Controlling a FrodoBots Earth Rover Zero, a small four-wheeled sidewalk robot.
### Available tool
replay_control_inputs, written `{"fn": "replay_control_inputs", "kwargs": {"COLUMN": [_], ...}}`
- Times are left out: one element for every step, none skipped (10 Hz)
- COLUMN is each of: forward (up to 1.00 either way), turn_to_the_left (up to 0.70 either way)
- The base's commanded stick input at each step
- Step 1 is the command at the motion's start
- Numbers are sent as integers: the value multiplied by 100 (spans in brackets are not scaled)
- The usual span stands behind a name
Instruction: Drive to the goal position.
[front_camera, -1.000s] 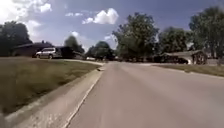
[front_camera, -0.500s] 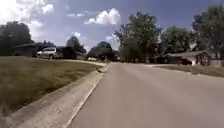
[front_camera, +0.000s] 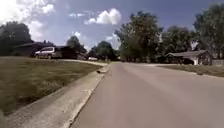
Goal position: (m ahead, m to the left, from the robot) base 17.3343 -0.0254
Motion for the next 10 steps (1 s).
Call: {"fn": "replay_control_inputs", "kwargs": {"forward": [100,100,100,100,100,100,100,100,100,100], "turn_to_the_left": [3,2,3,3,2,3,2,2,2,1]}}
